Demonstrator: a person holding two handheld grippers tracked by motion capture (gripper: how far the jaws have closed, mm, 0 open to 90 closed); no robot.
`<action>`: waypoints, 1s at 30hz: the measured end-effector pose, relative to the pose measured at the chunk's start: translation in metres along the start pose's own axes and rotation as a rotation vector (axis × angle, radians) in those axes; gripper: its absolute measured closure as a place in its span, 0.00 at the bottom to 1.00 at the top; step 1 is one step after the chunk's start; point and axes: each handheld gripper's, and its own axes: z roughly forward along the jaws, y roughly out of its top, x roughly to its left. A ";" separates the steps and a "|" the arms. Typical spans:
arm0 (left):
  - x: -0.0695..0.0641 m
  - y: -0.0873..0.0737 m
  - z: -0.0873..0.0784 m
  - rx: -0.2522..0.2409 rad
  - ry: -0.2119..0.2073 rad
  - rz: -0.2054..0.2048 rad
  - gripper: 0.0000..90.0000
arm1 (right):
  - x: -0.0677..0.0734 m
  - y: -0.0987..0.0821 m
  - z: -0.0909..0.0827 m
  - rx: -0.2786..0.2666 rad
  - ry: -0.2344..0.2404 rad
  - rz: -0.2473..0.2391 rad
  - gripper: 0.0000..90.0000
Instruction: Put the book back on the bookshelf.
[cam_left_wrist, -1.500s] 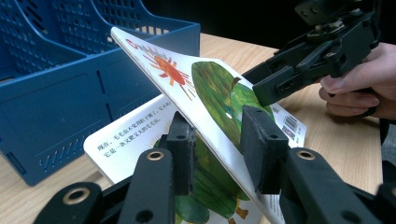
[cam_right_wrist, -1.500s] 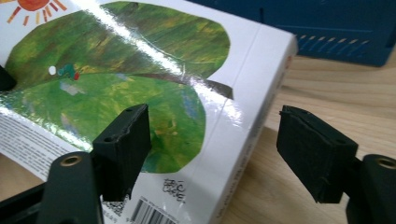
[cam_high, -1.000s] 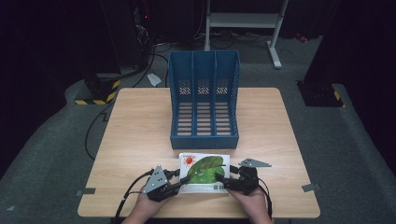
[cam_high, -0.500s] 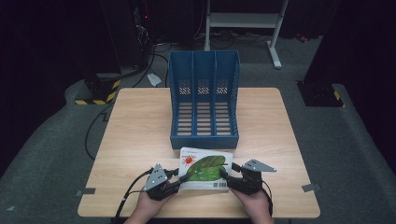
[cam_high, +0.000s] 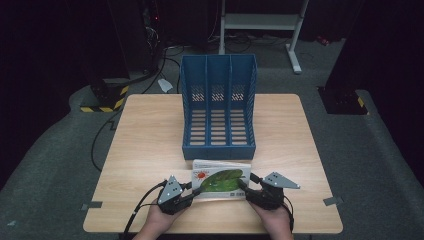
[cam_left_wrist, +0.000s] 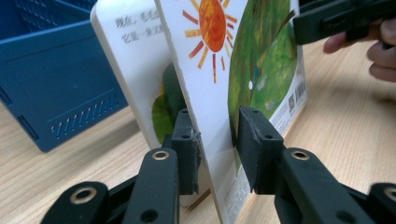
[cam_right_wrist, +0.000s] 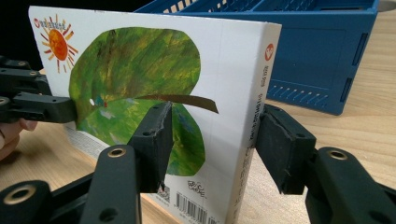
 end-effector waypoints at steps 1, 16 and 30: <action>0.000 0.000 0.000 0.000 0.000 0.000 0.76 | 0.000 0.000 0.000 -0.002 0.001 -0.002 0.52; 0.002 -0.004 0.001 0.037 0.019 0.065 0.77 | 0.006 -0.001 -0.005 -0.015 0.007 -0.038 0.52; 0.003 -0.016 -0.001 0.122 0.050 0.062 0.75 | 0.011 -0.004 -0.007 -0.014 0.018 -0.060 0.52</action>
